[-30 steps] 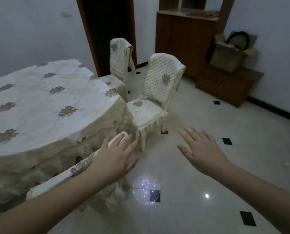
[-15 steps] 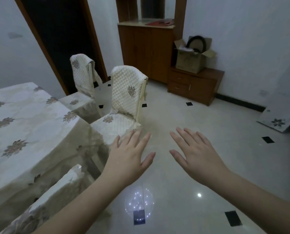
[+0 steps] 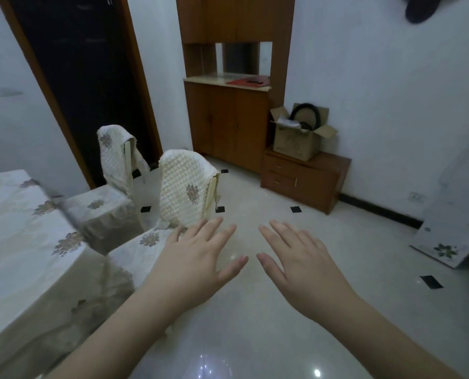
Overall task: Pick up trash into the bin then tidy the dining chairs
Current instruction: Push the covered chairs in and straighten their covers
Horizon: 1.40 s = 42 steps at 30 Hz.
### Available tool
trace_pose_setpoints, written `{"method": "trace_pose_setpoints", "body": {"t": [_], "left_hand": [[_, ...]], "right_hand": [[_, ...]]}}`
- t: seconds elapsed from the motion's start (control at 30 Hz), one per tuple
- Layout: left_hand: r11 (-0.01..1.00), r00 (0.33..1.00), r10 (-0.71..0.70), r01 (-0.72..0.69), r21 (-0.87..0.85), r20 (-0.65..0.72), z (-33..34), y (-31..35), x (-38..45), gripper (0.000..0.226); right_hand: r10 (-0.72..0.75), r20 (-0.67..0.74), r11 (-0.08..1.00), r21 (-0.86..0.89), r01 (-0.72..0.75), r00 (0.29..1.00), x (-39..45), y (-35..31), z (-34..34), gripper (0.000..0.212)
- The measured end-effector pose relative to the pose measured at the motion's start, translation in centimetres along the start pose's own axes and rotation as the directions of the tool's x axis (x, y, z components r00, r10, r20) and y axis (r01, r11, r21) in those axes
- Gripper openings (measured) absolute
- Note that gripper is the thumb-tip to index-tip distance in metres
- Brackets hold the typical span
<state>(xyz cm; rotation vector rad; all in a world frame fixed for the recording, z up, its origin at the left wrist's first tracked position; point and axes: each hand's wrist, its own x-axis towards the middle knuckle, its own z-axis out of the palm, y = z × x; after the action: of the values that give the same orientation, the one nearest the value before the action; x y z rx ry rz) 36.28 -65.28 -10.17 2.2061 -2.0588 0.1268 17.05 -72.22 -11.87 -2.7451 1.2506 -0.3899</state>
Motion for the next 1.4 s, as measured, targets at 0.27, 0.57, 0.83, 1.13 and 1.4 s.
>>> {"method": "trace_pose_setpoints", "body": {"t": [0.27, 0.57, 0.83, 1.13, 1.4], "left_hand": [[0.999, 0.994, -0.015, 0.012, -0.033, -0.106, -0.3, -4.1, 11.0, 0.075], [0.997, 0.982, 0.042, -0.052, -0.051, -0.185, 0.0, -4.8, 21.0, 0.071], [0.997, 0.977, 0.071, -0.075, -0.013, -0.202, 4.8, -1.6, 34.1, 0.062], [0.999, 0.986, -0.022, 0.030, 0.044, -0.163, 9.2, 1.2, 47.8, 0.063], [0.973, 0.964, -0.215, 0.225, 0.049, -0.156, 12.5, -2.5, 54.6, 0.069]], "right_hand": [[0.033, -0.031, 0.992, -0.121, -0.036, 0.999, 12.5, 3.1, -0.6, 0.063], [0.155, -0.062, 0.979, -0.122, -0.161, 0.986, 20.8, 8.4, -0.8, 0.056], [0.180, -0.120, 0.970, -0.145, -0.196, 0.976, 27.9, 18.6, 1.2, 0.073], [0.108, -0.079, 0.986, -0.118, -0.117, 0.991, 37.2, 30.3, 2.3, 0.065], [0.064, -0.024, 0.993, -0.096, -0.066, 0.998, 47.3, 33.5, 6.9, 0.065]]}}
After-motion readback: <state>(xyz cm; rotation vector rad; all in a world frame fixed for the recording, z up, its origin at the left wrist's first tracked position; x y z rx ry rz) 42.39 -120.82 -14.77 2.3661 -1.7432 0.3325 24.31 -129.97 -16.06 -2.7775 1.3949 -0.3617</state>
